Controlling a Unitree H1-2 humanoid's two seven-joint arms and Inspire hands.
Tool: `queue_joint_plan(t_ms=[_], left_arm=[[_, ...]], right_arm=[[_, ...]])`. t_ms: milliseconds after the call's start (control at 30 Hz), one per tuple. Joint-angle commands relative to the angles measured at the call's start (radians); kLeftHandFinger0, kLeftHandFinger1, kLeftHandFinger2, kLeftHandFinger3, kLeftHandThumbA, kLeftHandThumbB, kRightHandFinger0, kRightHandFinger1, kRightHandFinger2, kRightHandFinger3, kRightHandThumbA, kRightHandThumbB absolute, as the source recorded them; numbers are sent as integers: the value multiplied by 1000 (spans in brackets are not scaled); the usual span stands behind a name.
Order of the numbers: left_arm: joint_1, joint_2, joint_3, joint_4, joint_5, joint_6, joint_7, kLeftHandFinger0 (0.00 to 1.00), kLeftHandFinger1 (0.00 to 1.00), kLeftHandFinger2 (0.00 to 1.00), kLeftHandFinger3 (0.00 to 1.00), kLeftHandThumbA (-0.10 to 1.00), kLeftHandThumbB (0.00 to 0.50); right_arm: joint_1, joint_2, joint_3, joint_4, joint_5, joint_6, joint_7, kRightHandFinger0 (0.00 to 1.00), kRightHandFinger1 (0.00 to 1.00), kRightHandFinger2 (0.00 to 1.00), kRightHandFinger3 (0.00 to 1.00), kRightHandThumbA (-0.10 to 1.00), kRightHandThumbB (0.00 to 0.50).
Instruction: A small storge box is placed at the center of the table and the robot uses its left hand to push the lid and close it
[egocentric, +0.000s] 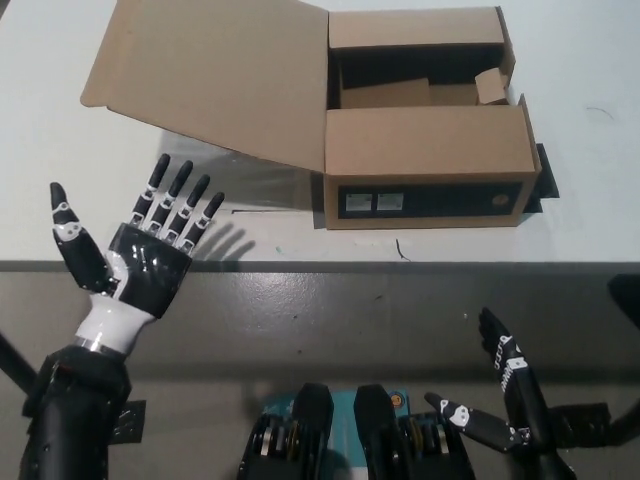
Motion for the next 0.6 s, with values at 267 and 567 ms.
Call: queue_joint_plan(t_ms=[267, 567], left_arm=[[-156, 36, 23, 202, 95, -30, -85, 1000, 1000, 1000, 1000, 1000, 435], [-287, 58, 66, 359, 114, -31, -122, 1000, 1000, 1000, 1000, 1000, 401]], right_arm=[[-32, -3, 7, -17, 3, -56, -20, 1000, 1000, 1000, 1000, 1000, 345], [-39, 0, 6, -14, 5, -56, -20, 1000, 1000, 1000, 1000, 1000, 354]])
